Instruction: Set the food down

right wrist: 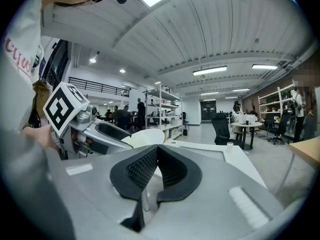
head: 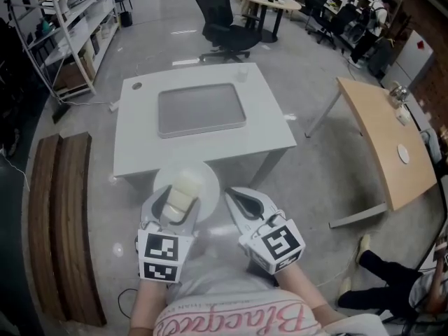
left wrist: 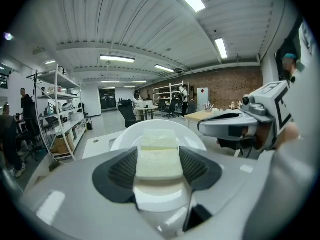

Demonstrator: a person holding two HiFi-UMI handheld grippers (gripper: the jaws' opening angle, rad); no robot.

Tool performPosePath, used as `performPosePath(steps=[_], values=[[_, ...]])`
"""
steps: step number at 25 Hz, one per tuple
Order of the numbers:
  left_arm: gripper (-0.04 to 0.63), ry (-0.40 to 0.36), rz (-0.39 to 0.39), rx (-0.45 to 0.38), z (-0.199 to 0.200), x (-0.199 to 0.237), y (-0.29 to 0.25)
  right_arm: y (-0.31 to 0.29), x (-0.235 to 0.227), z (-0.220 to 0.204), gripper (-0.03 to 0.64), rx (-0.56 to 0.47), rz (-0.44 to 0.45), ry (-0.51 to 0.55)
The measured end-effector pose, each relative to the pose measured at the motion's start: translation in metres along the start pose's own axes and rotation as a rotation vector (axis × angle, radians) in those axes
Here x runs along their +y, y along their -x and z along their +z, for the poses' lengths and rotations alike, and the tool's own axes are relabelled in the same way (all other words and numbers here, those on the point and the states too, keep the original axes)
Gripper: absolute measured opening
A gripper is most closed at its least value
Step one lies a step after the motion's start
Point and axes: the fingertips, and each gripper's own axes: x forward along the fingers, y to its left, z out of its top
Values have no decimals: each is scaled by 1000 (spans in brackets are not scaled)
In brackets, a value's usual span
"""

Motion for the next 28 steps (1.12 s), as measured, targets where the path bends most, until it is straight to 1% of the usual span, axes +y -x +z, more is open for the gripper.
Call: performPosePath(steps=[8, 15, 21, 28], values=[[260, 4, -1, 5, 3, 23, -22, -29, -12, 1, 2, 5, 6, -5], [261, 11, 1, 14, 4, 31, -45, -42, -30, -3, 2, 9, -7, -25], [261, 6, -4, 27, 12, 42, -68, -61, -52, -3, 2, 11, -17, -51], [259, -6, -11, 43, 20, 63, -109, -93, -84, -4, 2, 15, -30, -71]])
